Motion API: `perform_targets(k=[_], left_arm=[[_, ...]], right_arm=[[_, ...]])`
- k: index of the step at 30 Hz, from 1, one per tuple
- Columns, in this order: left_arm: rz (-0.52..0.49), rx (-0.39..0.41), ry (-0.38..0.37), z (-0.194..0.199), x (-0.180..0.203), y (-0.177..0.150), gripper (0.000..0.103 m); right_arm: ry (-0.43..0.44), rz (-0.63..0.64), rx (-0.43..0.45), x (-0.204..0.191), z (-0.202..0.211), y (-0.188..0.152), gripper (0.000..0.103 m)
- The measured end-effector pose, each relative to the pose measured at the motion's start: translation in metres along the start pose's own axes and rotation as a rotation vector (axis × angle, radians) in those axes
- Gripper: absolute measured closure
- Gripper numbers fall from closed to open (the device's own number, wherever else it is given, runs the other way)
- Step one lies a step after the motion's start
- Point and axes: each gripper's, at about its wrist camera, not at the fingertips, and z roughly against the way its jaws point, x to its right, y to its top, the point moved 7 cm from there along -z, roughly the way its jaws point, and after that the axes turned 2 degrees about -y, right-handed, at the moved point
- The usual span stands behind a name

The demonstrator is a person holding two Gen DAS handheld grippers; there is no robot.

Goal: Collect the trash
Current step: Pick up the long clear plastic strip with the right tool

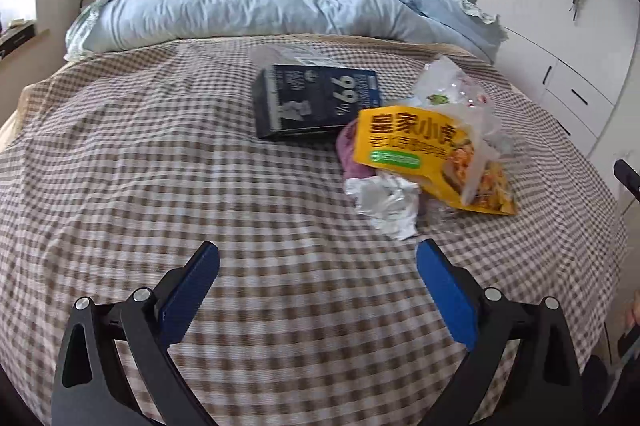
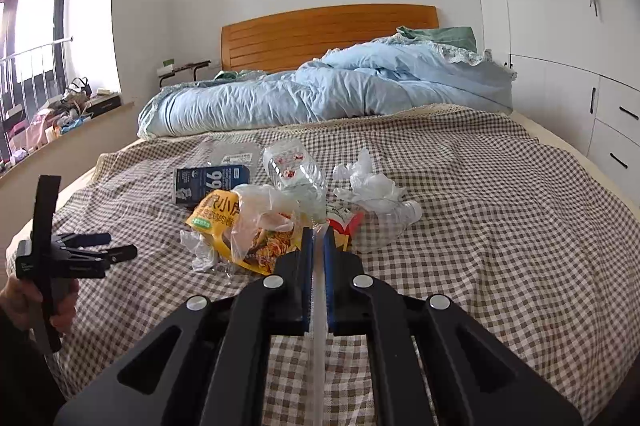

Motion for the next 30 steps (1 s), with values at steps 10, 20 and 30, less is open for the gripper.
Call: perform_targets(k=[10, 20, 30], left_arm=[[0.049, -0.070, -0.031, -0.047, 0.035, 0.005, 0.009], [0.050, -0.071, -0.018, -0.042, 0.023, -0.001, 0.009], [-0.001, -0.083, -0.004, -0.044, 0.035, -0.006, 0.009]], right_arm=[[0.005, 0.007, 0.261, -0.004, -0.025, 0.051, 0.098], [-0.039, 0.013, 0.134, 0.004, -0.009, -0.016, 0.098], [-0.024, -0.007, -0.094, 0.013, 0.012, -0.075, 0.098]])
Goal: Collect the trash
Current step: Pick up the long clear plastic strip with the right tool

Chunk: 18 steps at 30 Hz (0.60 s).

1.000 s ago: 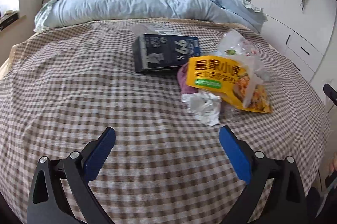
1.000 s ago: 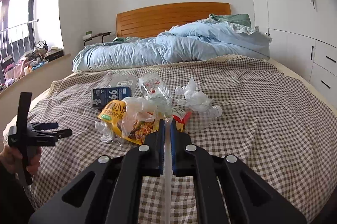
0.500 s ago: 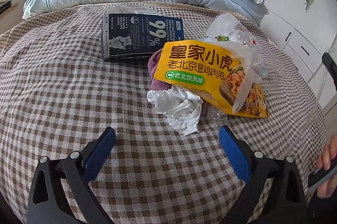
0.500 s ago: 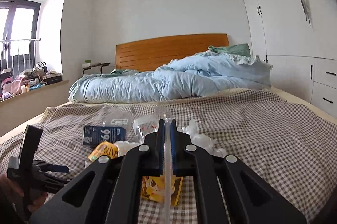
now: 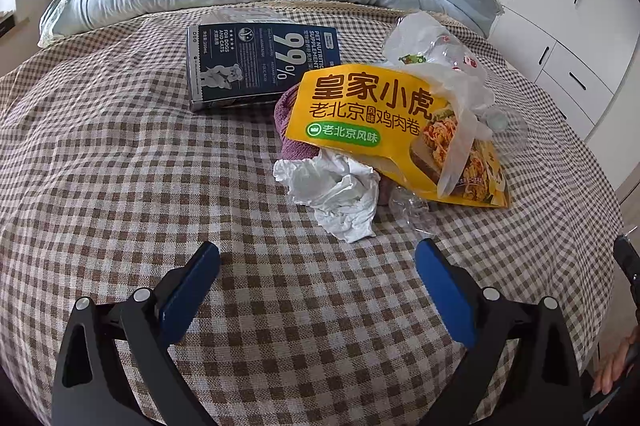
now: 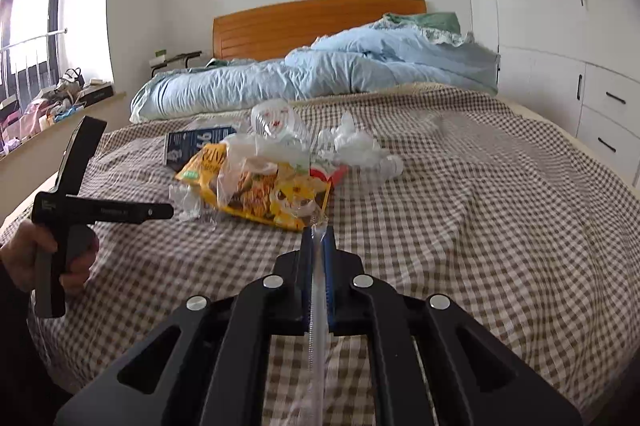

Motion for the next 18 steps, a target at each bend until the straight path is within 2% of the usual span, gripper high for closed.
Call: perform_targets(k=[5, 10, 14, 18], left_arm=[[-0.009, 0.001, 0.010, -0.001, 0.001, -0.001, 0.009], [-0.022, 0.002, 0.015, -0.001, 0.002, -0.001, 0.009], [-0.031, 0.001, 0.016, -0.001, 0.002, -0.002, 0.009], [-0.029, 0.001, 0.014, -0.001, 0.001, -0.002, 0.009]], right_arm=[[0.036, -0.113, 0.026, 0.013, -0.005, 0.016, 0.098], [0.097, -0.119, 0.126, 0.004, 0.003, 0.047, 0.098], [0.087, -0.135, 0.135, 0.003, -0.003, 0.054, 0.097], [0.146, -0.146, 0.135, -0.003, -0.016, 0.057, 0.097]])
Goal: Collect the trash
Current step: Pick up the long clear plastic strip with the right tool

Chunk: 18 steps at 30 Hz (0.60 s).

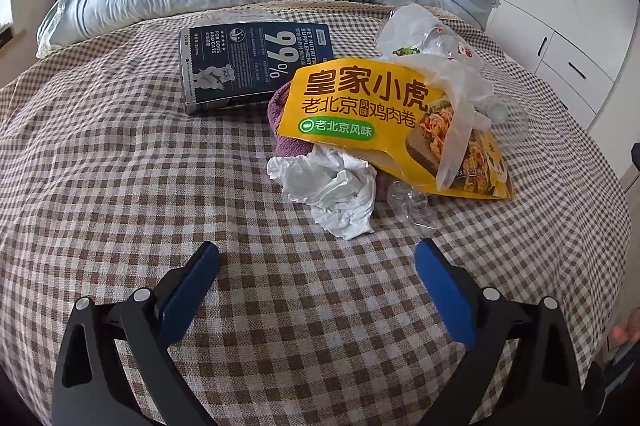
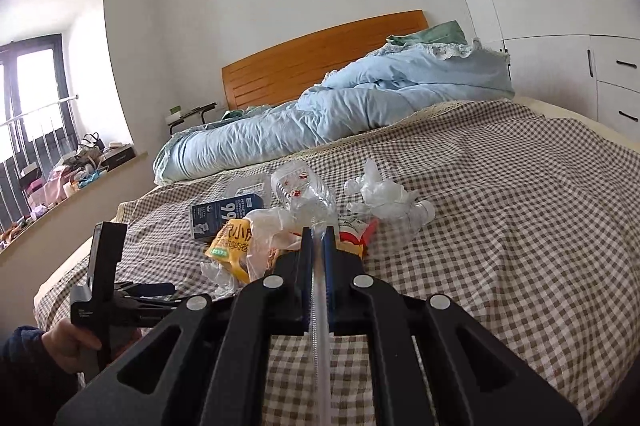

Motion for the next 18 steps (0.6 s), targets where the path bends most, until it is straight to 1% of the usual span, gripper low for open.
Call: perform_targets(k=[2, 3, 6, 7, 10, 11, 12, 13, 14, 15, 16, 18], left_arm=[[-0.001, -0.001, 0.000, 0.000, 0.000, 0.000, 0.009], [0.000, 0.000, -0.001, 0.000, 0.000, 0.000, 0.009], [0.002, 0.001, -0.003, 0.000, 0.000, 0.000, 0.009], [-0.001, 0.001, -0.001, 0.000, 0.000, 0.000, 0.009], [-0.003, 0.003, 0.001, 0.000, 0.001, 0.000, 0.009], [-0.002, 0.003, 0.000, 0.000, 0.000, 0.000, 0.009], [-0.001, 0.004, -0.001, 0.000, 0.000, 0.000, 0.009], [-0.001, 0.004, -0.003, 0.000, 0.001, 0.000, 0.009], [-0.001, 0.005, -0.004, 0.000, 0.001, 0.001, 0.009], [-0.002, 0.005, -0.006, 0.000, 0.001, 0.001, 0.009], [-0.002, 0.004, -0.006, 0.000, 0.001, 0.001, 0.009], [-0.003, 0.003, -0.010, 0.001, 0.001, 0.000, 0.009]], right_arm=[[-0.029, 0.026, 0.000, 0.000, -0.010, -0.002, 0.097], [-0.025, 0.022, -0.010, 0.001, -0.016, -0.005, 0.097], [0.038, -0.010, -0.055, 0.001, -0.030, -0.010, 0.097], [0.066, -0.013, -0.057, -0.002, -0.033, -0.008, 0.097], [0.107, -0.012, 0.034, -0.010, -0.035, 0.016, 0.097], [0.102, -0.004, 0.058, -0.014, -0.039, 0.024, 0.097], [0.078, 0.011, 0.050, -0.017, -0.048, 0.031, 0.097], [0.069, 0.030, 0.000, -0.021, -0.061, 0.034, 0.086], [0.068, 0.051, -0.082, -0.027, -0.076, 0.032, 0.040], [0.040, 0.066, -0.130, -0.029, -0.085, 0.029, 0.014], [-0.002, 0.090, -0.143, -0.029, -0.089, 0.027, 0.006], [-0.086, 0.161, -0.137, -0.028, -0.086, 0.022, 0.006]])
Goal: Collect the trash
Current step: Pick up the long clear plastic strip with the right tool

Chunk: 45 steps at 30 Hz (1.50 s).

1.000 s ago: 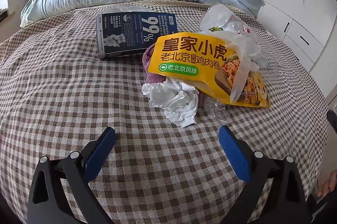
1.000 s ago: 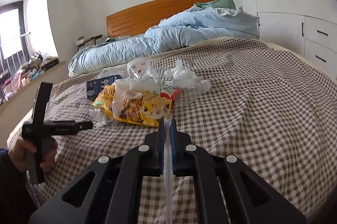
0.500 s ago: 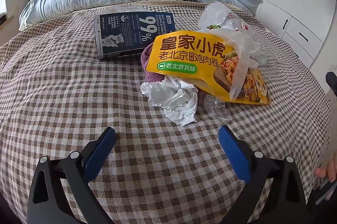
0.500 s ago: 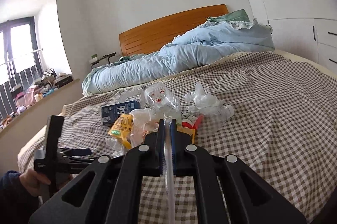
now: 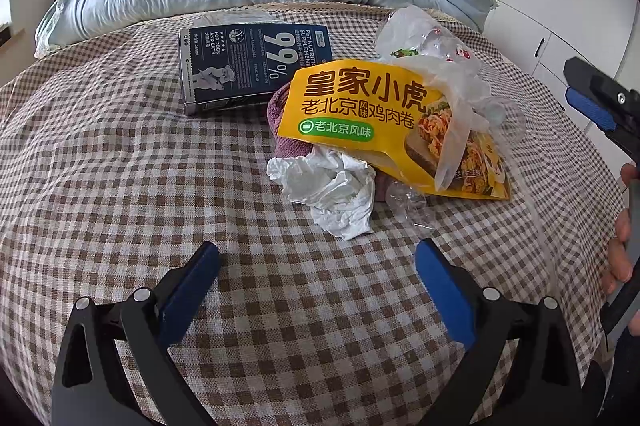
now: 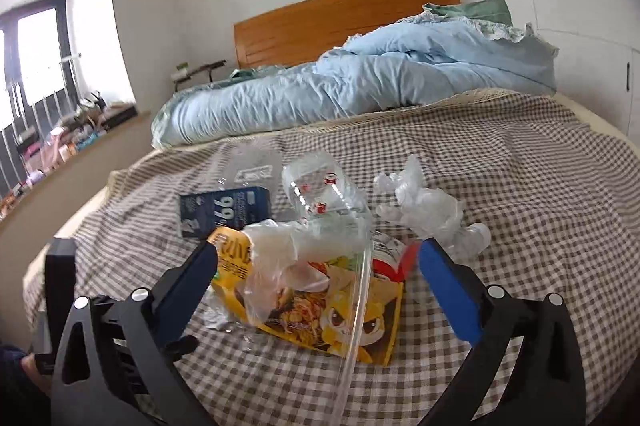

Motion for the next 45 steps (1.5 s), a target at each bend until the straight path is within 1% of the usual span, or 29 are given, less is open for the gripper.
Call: perform_targets(k=[1, 2, 5, 7, 10, 11, 12, 13, 14, 15, 17, 24, 26, 29, 36, 42, 44, 45], left_arm=[[0.000, -0.001, -0.001, 0.000, 0.000, 0.000, 0.009], [0.000, -0.003, -0.002, 0.001, -0.001, 0.000, 0.009], [0.018, -0.002, 0.008, 0.003, -0.006, -0.001, 0.009], [0.039, 0.000, 0.011, 0.004, -0.010, 0.001, 0.009], [0.056, 0.000, 0.016, 0.005, -0.012, 0.002, 0.009], [0.056, 0.000, 0.018, 0.005, -0.012, 0.002, 0.009], [0.053, 0.001, 0.021, 0.005, -0.011, 0.002, 0.009], [0.049, 0.002, 0.022, 0.005, -0.011, 0.002, 0.009], [0.046, 0.002, 0.023, 0.005, -0.010, 0.002, 0.009], [0.045, 0.003, 0.024, 0.005, -0.010, 0.001, 0.009], [0.046, 0.003, 0.023, 0.005, -0.011, 0.001, 0.009], [0.045, 0.001, 0.023, 0.005, -0.011, 0.001, 0.009], [0.043, 0.001, 0.023, 0.005, -0.011, 0.001, 0.009], [0.042, 0.003, 0.022, 0.006, -0.010, 0.001, 0.009], [0.047, 0.009, 0.015, 0.009, -0.010, 0.001, 0.009], [0.054, 0.017, 0.014, 0.012, -0.011, 0.003, 0.009], [0.057, 0.016, 0.012, 0.012, -0.012, 0.003, 0.009], [0.057, 0.016, 0.012, 0.012, -0.012, 0.003, 0.009]], right_arm=[[-0.042, 0.024, -0.002, 0.002, 0.004, -0.005, 0.006], [-0.059, 0.035, -0.027, 0.003, 0.008, -0.014, 0.006], [-0.037, 0.041, -0.133, 0.007, 0.019, -0.050, 0.006], [-0.058, 0.059, -0.203, 0.006, 0.027, -0.082, 0.006], [-0.071, 0.058, -0.275, 0.003, 0.033, -0.119, 0.007], [-0.072, 0.050, -0.291, 0.003, 0.032, -0.127, 0.016], [-0.058, 0.028, -0.301, 0.003, 0.031, -0.133, 0.028], [-0.056, 0.009, -0.320, 0.004, 0.028, -0.139, 0.063], [-0.073, 0.003, -0.336, 0.006, 0.025, -0.144, 0.071], [-0.077, 0.005, -0.342, 0.006, 0.024, -0.146, 0.071], [-0.073, 0.000, -0.334, 0.006, 0.025, -0.143, 0.071], [-0.084, 0.017, -0.353, -0.001, 0.033, -0.150, 0.072], [-0.069, 0.008, -0.349, -0.001, 0.034, -0.148, 0.092], [-0.085, 0.021, -0.329, 0.000, 0.042, -0.143, 0.094], [-0.129, 0.092, -0.238, 0.005, 0.092, -0.104, 0.094], [-0.138, 0.166, -0.167, 0.001, 0.134, -0.070, 0.094], [-0.142, 0.178, -0.148, -0.001, 0.138, -0.061, 0.098], [-0.144, 0.180, -0.152, -0.001, 0.138, -0.058, 0.098]])
